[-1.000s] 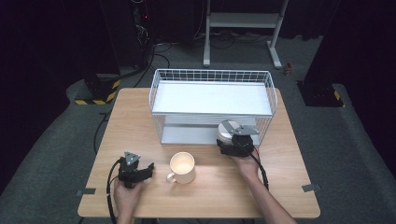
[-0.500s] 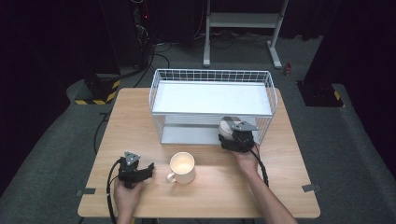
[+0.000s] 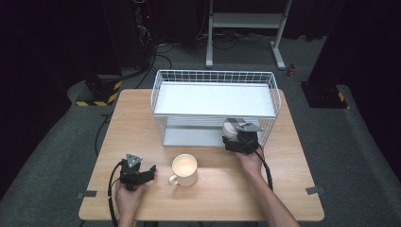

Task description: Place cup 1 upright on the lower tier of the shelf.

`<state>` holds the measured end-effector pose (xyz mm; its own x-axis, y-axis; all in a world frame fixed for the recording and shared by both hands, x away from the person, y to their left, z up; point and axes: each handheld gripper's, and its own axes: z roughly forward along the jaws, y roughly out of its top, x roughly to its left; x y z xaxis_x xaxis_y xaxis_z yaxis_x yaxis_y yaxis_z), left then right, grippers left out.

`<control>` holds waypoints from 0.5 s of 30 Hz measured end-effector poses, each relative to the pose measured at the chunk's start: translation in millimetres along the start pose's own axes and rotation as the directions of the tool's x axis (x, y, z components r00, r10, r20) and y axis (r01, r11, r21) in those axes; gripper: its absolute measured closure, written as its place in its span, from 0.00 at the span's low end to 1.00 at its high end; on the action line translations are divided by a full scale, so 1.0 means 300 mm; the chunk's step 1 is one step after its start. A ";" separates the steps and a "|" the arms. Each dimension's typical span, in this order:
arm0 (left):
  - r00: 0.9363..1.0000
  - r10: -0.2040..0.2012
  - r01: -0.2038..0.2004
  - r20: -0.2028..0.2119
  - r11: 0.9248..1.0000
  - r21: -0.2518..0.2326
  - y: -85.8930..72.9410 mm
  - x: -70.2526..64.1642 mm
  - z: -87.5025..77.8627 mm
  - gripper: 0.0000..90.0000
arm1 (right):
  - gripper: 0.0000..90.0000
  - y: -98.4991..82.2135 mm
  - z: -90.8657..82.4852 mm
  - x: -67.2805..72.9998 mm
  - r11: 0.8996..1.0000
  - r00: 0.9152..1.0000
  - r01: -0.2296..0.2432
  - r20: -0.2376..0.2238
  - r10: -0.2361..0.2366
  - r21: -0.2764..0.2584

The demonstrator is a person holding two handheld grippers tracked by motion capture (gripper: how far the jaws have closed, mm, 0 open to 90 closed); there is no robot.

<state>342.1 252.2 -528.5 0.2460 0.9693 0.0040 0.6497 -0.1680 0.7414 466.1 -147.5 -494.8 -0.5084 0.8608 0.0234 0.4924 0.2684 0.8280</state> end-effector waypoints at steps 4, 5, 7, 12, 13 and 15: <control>1.000 0.000 0.000 0.000 1.000 0.000 0.000 0.000 0.000 0.27 | 0.15 -0.002 -0.005 0.000 1.000 1.000 0.016 0.006 -0.016 0.006; 1.000 0.000 0.000 0.000 1.000 0.000 0.000 0.000 0.000 0.27 | 0.16 -0.003 -0.013 0.002 1.000 1.000 0.028 0.010 -0.029 0.009; 1.000 -0.001 0.001 0.000 1.000 0.000 0.000 0.000 0.000 0.27 | 0.17 -0.007 -0.018 0.006 1.000 1.000 0.026 0.010 -0.026 0.015; 1.000 0.000 0.000 -0.001 1.000 -0.001 0.000 0.000 0.000 0.27 | 0.20 -0.021 -0.033 0.014 0.999 1.000 0.014 0.013 -0.015 0.030; 1.000 -0.001 0.001 -0.001 1.000 -0.001 0.000 -0.001 0.000 0.27 | 0.21 -0.023 -0.035 0.012 0.999 1.000 0.025 0.014 -0.025 0.025; 1.000 0.000 0.000 -0.001 1.000 -0.001 0.000 -0.001 0.000 0.27 | 0.22 -0.033 -0.048 0.014 0.999 1.000 0.015 0.019 -0.016 0.032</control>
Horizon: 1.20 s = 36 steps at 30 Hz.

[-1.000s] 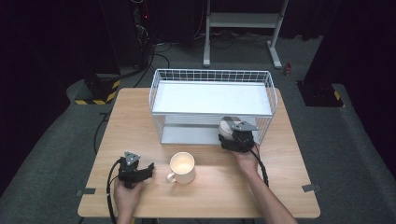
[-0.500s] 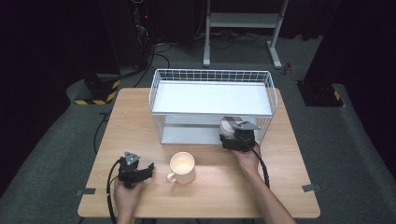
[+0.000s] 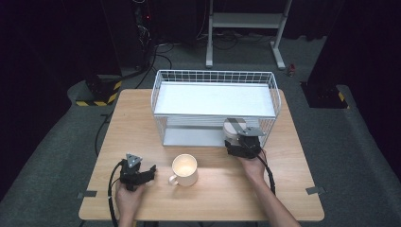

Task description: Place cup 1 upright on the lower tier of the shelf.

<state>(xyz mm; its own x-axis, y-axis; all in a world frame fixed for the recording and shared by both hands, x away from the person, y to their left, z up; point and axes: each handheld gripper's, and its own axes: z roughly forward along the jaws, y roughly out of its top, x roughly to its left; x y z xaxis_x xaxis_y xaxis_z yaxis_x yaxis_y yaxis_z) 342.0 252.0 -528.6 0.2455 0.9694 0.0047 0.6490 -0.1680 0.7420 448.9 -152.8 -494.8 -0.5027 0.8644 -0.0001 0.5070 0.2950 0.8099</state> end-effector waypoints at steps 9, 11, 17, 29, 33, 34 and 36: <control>1.000 0.000 0.000 0.000 1.000 0.000 0.000 0.000 0.000 0.27 | 0.23 -0.004 -0.003 0.004 1.000 1.000 0.007 0.014 -0.007 -0.004; 1.000 -0.001 0.001 -0.001 1.000 -0.001 0.000 0.000 0.000 0.27 | 0.23 -0.005 0.001 0.001 1.000 1.000 0.000 0.017 0.000 0.000; 1.000 0.001 -0.001 0.000 1.000 0.000 0.000 0.000 0.000 0.27 | 0.23 -0.003 0.010 -0.011 1.000 1.000 -0.006 0.025 0.006 0.006; 1.000 0.005 -0.005 0.001 1.000 0.003 0.000 0.001 -0.001 0.27 | 0.33 -0.010 0.028 -0.043 0.999 0.998 -0.037 0.044 0.037 0.010; 1.000 0.001 -0.001 0.000 1.000 0.000 0.000 0.000 0.000 0.27 | 0.35 -0.010 0.031 -0.049 0.999 0.997 -0.053 0.050 0.053 0.000; 1.000 0.000 0.000 0.000 1.000 0.000 0.000 0.000 0.000 0.27 | 0.36 -0.010 0.032 -0.049 0.999 0.997 -0.055 0.050 0.055 -0.001; 1.000 0.001 -0.001 0.000 1.000 0.000 0.000 0.000 0.000 0.27 | 0.38 -0.011 0.039 -0.053 0.999 0.997 -0.051 0.056 0.051 -0.001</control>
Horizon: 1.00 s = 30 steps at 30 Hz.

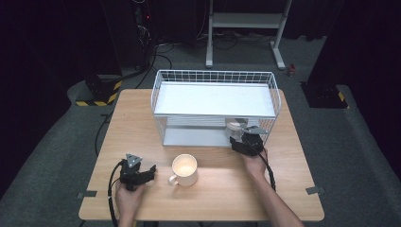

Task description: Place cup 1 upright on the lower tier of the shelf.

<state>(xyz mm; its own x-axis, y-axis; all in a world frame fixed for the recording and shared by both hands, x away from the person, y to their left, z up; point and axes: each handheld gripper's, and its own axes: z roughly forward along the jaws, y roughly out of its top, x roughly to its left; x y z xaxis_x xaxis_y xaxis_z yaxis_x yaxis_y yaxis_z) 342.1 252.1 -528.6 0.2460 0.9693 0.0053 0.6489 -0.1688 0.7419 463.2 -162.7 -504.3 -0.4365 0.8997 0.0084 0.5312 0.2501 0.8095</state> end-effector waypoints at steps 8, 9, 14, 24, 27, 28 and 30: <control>1.000 -0.001 0.001 0.000 1.000 0.000 0.000 0.000 0.000 0.27 | 0.44 -0.002 0.017 -0.012 1.000 0.999 -0.018 0.033 0.018 0.010; 1.000 -0.001 0.001 0.000 1.000 -0.001 0.000 0.000 0.000 0.27 | 0.44 0.002 0.020 -0.013 1.000 0.999 -0.018 0.035 0.018 0.017; 1.000 0.000 0.000 0.000 1.000 0.000 0.000 0.000 0.000 0.27 | 0.46 0.023 0.030 -0.012 1.000 0.999 -0.014 0.052 0.013 0.022; 1.000 0.000 0.000 0.000 1.000 0.000 0.000 0.000 0.000 0.27 | 0.52 0.016 0.057 -0.022 0.999 0.996 -0.025 0.087 0.023 0.024; 1.000 -0.001 0.001 0.000 1.000 -0.001 0.000 0.000 0.000 0.27 | 0.53 0.015 0.064 -0.025 0.999 0.994 -0.036 0.105 0.032 0.035; 1.000 -0.001 0.001 0.000 1.000 -0.001 0.000 0.000 0.000 0.27 | 0.53 0.016 0.066 -0.027 0.998 0.994 -0.034 0.110 0.028 0.045; 1.000 -0.002 0.002 0.000 1.000 -0.001 0.000 -0.001 0.000 0.27 | 0.52 0.020 0.068 -0.030 0.999 0.995 -0.025 0.102 0.022 0.035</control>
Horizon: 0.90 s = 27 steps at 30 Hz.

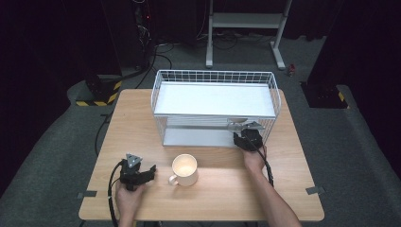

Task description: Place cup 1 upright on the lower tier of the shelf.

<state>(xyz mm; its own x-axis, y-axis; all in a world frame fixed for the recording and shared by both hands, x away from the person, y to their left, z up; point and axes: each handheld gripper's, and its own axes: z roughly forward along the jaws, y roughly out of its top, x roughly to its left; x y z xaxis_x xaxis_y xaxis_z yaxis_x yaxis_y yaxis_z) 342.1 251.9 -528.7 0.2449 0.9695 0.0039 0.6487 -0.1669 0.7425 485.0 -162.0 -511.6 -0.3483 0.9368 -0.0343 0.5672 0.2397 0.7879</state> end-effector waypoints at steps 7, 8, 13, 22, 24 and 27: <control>1.000 0.000 0.000 -0.001 1.000 -0.001 0.000 0.000 0.000 0.27 | 0.45 -0.007 -0.015 0.009 1.000 0.999 0.008 -0.039 -0.009 -0.015; 1.000 0.000 0.000 -0.001 1.000 -0.001 0.000 0.000 0.000 0.27 | 0.45 -0.007 -0.015 0.009 1.000 0.999 0.008 -0.039 -0.009 -0.015; 1.000 0.001 -0.001 -0.002 1.000 -0.001 0.000 0.000 0.000 0.27 | 0.41 -0.011 -0.029 0.004 1.000 0.999 -0.012 -0.052 0.012 -0.010; 1.000 0.001 -0.001 -0.002 1.000 -0.001 0.000 -0.001 0.000 0.27 | 0.39 -0.015 -0.080 0.004 0.999 0.996 0.034 -0.080 -0.038 -0.041; 1.000 0.000 0.000 -0.002 1.000 -0.001 0.000 -0.001 0.000 0.27 | 0.39 -0.016 -0.085 0.004 0.999 0.996 0.024 -0.082 -0.027 -0.039; 1.000 0.000 0.000 -0.002 1.000 -0.001 0.000 -0.001 0.000 0.27 | 0.38 -0.017 -0.094 -0.001 0.999 0.996 0.030 -0.085 -0.034 -0.044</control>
<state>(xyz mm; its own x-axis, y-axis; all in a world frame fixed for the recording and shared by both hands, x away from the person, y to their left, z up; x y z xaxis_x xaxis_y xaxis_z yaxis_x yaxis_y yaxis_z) 342.0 251.7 -528.8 0.2438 0.9698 0.0055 0.6478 -0.1671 0.7432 461.2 -170.8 -498.1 -0.4295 0.9030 -0.0082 0.5232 0.2562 0.8128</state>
